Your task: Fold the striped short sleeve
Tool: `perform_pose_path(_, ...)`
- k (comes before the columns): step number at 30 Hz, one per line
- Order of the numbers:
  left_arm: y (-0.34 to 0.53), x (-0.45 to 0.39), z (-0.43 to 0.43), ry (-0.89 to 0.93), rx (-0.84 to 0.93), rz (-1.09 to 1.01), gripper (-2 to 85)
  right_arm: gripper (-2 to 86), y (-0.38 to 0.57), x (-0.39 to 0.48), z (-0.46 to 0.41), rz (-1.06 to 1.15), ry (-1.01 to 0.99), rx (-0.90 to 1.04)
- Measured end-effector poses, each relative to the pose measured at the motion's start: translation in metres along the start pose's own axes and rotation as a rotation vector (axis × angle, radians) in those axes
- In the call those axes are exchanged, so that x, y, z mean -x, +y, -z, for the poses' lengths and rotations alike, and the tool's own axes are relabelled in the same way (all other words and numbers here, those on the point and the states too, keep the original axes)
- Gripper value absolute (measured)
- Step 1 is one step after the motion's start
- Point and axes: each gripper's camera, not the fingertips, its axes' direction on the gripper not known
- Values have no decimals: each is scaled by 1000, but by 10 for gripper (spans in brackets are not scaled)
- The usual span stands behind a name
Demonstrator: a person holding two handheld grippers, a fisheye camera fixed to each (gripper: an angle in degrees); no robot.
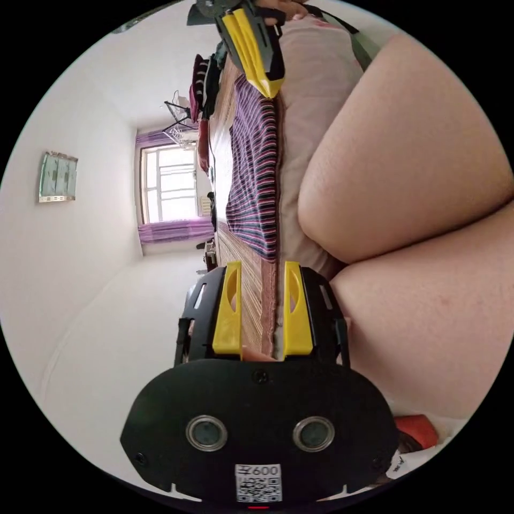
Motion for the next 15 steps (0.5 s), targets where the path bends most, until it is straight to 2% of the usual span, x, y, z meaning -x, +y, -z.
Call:
perform_pose_path(6,-9,-8,-11,3,-6,-3,75,-8,10,29,-20,-3,-22,-41)
perform_pose_path(10,-7,-10,-10,60,-5,-32,42,-1,6,58,-47,95,-67,-18)
perform_pose_path(15,2,13,2,68,-34,70,30,40,-7,93,-75,185,-38,-106)
